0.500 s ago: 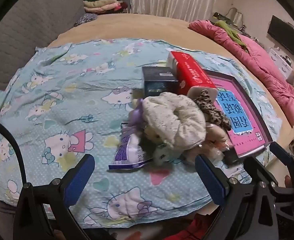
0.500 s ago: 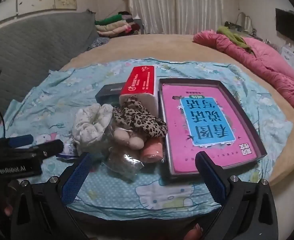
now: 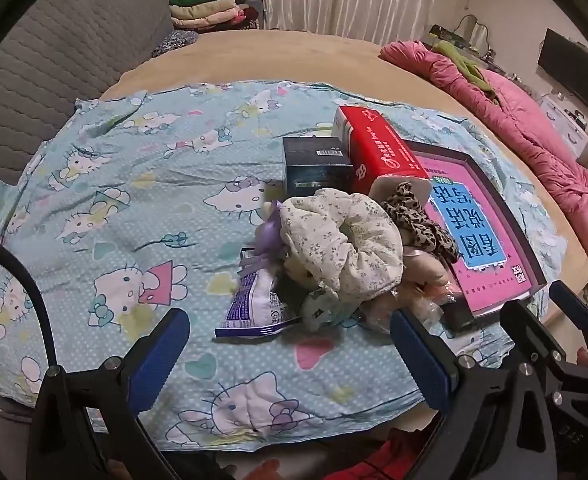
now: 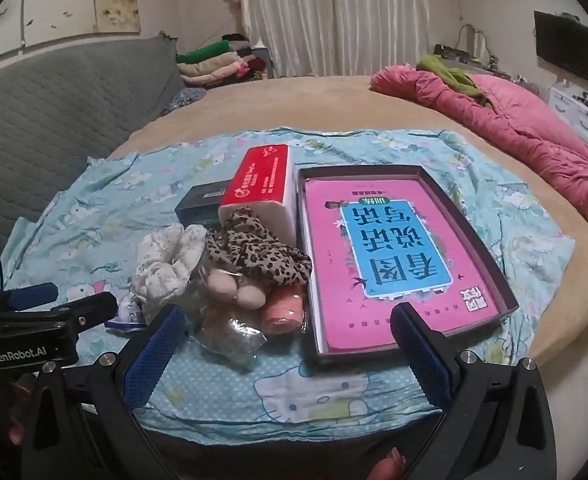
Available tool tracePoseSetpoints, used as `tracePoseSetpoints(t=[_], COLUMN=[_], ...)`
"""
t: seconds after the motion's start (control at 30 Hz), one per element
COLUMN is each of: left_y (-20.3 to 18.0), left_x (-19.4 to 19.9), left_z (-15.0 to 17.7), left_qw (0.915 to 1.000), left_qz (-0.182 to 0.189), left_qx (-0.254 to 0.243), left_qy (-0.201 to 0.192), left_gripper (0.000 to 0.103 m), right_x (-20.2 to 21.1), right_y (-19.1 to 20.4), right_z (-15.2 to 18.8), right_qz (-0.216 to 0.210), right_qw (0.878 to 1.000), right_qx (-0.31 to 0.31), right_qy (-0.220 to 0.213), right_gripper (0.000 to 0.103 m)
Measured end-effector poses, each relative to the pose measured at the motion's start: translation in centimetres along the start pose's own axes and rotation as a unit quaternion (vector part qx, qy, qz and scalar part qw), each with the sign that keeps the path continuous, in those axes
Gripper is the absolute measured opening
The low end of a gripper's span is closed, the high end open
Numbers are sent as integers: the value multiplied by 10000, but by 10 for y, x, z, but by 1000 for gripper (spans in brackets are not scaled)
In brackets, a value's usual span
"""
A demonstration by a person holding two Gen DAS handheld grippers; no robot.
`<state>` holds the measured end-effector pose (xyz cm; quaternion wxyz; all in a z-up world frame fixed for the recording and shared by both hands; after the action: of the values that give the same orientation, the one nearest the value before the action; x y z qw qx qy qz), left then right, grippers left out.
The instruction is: Organize soft objects
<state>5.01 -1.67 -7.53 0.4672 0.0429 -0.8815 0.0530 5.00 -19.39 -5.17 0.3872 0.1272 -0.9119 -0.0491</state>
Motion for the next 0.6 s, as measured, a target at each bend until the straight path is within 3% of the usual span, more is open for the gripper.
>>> tracePoseSetpoints(t=[0.6], left_y=[-2], left_x=[-2], left_z=[0], left_qw=[9998], left_qz=[-42], left_qx=[-192], left_qy=[75], left_gripper=[101], right_x=[-2], right_y=[-1], right_z=[1], right_qz=[-24], right_qw=[10000], right_qx=[-28], right_qy=[3], right_gripper=[103])
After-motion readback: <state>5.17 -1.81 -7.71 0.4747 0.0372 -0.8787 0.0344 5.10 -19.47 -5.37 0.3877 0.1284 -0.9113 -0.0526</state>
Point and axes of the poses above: each gripper's, at about its wrist camera, not at the fingertips, and x roughly against the way its jaws point, y to its left, z to its underside, the point moved 10 cm from there along -x, roughly the way its jaws point, and after that the axes turned 3 degrees about -z, right-handed, at the moved point
